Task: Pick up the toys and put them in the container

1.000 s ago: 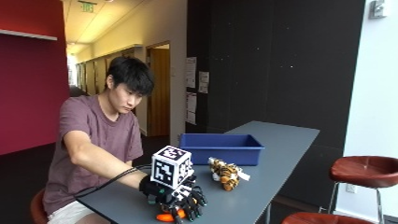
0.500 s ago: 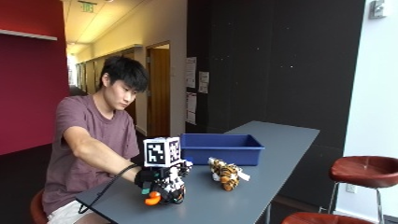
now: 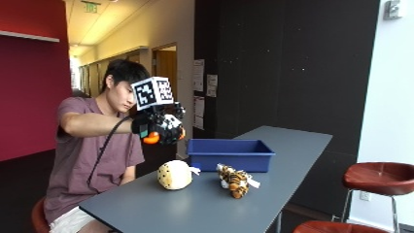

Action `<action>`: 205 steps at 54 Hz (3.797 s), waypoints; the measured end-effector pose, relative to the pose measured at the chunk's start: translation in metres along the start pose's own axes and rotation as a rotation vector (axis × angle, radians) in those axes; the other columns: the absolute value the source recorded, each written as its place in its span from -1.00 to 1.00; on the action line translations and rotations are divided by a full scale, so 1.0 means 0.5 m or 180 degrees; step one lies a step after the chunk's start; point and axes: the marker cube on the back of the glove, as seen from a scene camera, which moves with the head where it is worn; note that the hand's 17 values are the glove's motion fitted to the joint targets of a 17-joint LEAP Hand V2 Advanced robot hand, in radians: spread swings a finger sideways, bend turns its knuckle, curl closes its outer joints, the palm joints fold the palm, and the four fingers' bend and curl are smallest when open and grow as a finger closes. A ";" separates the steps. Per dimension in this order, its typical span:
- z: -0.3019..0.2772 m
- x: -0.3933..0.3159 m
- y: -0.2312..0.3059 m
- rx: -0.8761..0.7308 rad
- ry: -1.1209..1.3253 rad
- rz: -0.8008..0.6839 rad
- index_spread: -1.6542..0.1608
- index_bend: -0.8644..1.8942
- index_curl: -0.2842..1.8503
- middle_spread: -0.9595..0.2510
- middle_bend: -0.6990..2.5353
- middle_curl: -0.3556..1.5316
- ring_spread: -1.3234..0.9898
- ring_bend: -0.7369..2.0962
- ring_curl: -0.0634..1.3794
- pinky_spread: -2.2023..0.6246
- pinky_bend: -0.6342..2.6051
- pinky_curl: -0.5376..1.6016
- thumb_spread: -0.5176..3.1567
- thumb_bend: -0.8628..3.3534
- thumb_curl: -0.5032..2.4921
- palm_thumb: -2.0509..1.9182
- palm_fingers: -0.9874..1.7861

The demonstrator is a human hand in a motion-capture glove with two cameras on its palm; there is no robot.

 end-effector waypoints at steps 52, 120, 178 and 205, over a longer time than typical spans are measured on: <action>0.000 -0.804 -0.029 -0.0370 -0.0187 -0.1794 0.61 0.16 0.07 0.37 0.21 0.14 -0.10 0.63 -0.06 0.28 0.09 0.07 -0.21 -0.60 -0.17 0.17 0.46; 0.307 -0.234 0.215 -0.1683 0.0211 -0.1458 0.58 -0.32 -0.60 0.67 -0.52 -0.43 0.19 -0.26 -0.54 0.61 -0.01 -0.14 -0.10 -0.62 -0.55 -0.01 -0.52; -0.144 -0.427 -0.043 -0.0263 -0.0344 -0.1618 0.46 0.27 -0.11 0.23 0.17 0.12 -0.15 0.48 0.02 0.29 0.13 0.06 -0.40 -0.56 -0.16 0.32 0.47; -0.059 -0.884 -0.210 -0.0259 -0.0257 -0.1077 0.46 0.25 0.11 0.26 0.20 0.21 -0.13 0.54 0.03 0.29 0.15 0.12 -0.46 -0.59 -0.05 0.33 0.40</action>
